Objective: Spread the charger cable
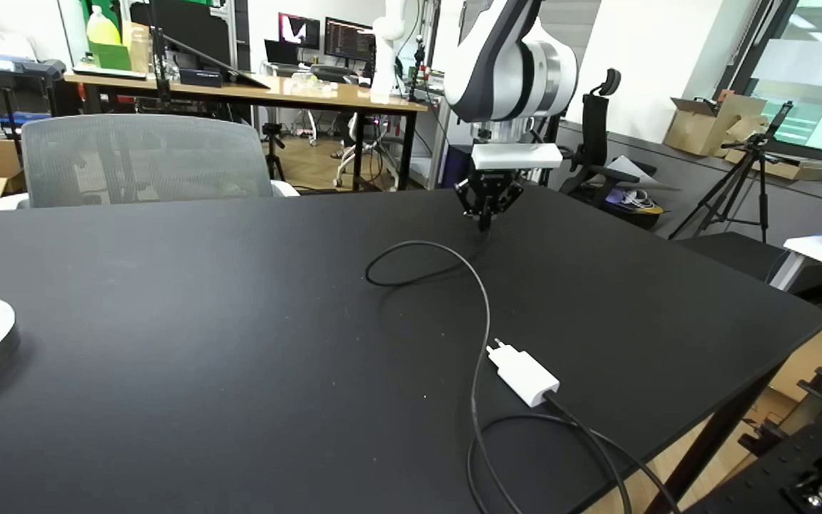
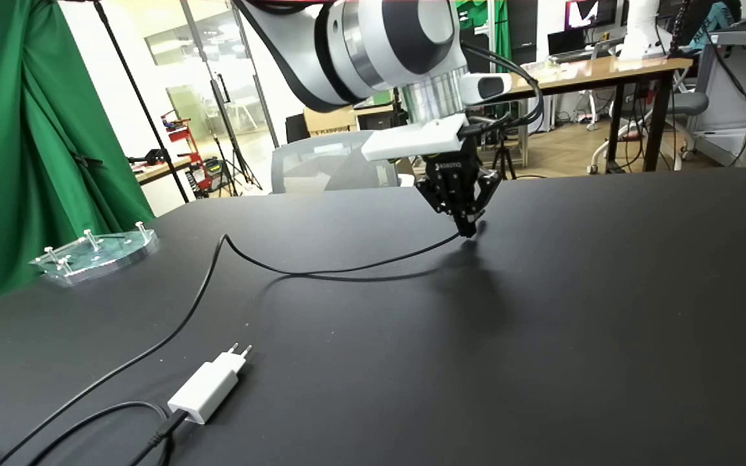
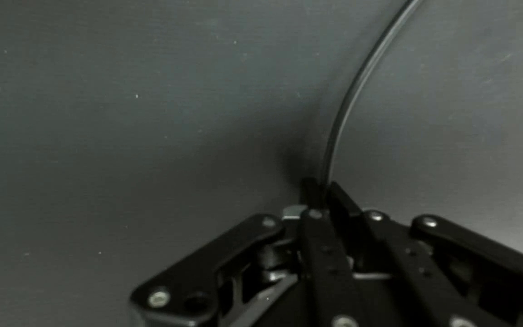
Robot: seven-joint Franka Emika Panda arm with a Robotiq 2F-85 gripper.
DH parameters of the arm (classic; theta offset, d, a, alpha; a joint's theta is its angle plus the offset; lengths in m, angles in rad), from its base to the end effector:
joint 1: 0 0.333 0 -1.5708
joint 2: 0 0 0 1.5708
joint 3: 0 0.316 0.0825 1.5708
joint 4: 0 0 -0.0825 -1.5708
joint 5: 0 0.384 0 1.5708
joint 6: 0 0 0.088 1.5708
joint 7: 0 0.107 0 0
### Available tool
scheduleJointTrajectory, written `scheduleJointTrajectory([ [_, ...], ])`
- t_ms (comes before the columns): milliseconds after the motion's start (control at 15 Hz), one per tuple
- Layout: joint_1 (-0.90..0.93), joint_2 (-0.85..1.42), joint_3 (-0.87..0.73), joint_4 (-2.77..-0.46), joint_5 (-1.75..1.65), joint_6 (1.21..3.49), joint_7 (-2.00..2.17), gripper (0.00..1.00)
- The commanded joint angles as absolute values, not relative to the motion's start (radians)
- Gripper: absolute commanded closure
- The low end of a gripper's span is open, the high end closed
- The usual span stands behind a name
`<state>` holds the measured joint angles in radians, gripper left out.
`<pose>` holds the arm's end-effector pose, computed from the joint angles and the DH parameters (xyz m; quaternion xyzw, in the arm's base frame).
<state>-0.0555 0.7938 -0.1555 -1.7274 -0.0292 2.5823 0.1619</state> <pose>0.6565 -0.1311 0.1350 0.9863 -0.1485 0.0328 0.0635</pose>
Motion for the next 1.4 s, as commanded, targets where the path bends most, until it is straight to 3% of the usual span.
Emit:
scheduleJointTrajectory([
  [0,-0.064,0.718,-0.145,-1.801,-0.024,2.622,0.136,0.98],
  [867,0.026,0.308,-0.163,-2.288,-0.171,2.717,0.108,0.98],
  [1333,0.028,0.006,-0.179,-2.575,-0.331,2.631,0.195,0.98],
])
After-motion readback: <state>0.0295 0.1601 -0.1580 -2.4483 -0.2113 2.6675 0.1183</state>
